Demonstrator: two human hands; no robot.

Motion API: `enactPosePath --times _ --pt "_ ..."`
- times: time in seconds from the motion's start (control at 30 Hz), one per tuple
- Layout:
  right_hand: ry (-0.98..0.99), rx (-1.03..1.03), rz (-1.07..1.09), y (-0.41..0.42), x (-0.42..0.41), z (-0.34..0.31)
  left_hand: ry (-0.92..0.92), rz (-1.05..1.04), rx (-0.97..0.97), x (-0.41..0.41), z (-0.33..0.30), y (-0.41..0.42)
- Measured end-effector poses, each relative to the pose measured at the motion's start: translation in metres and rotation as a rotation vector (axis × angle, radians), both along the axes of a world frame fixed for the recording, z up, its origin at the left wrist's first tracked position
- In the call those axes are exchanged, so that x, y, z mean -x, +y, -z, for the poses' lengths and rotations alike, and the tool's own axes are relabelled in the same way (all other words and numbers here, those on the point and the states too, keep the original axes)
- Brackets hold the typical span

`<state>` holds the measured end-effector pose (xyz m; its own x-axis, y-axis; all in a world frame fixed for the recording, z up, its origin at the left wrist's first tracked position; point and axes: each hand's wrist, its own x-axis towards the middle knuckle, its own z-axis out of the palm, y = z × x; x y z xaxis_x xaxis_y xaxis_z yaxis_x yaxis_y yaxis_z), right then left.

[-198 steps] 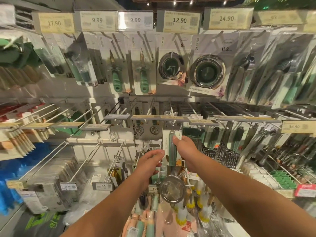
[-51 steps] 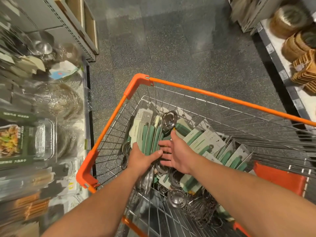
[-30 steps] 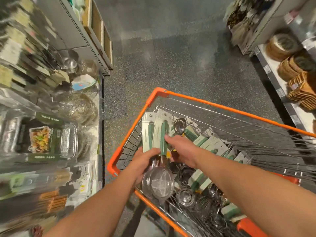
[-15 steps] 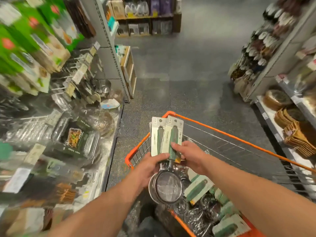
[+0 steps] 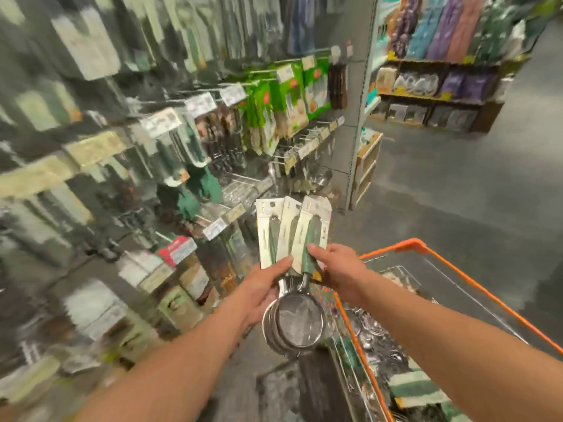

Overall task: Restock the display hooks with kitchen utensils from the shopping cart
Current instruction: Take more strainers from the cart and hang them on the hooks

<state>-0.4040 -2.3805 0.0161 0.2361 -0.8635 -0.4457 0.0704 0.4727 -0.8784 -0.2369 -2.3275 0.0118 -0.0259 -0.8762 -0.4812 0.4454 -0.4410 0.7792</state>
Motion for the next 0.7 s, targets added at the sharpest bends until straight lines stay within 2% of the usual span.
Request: enactPosePath --times 0.33,0.5,0.7 --pt "-0.004 0.153 -0.386 0.088 -0.177 -0.067 -0.101 -0.471 0.032 -0.154 -0.051 0.147" --pt "-0.037 0.164 -0.569 0.169 -0.266 -0.079 -0.104 -0.708 0.02 -0.235 -0.031 0.235" --pt "-0.03 0.144 -0.682 0.271 -0.358 -0.075 -0.107 -0.818 0.008 -0.29 -0.052 0.366"
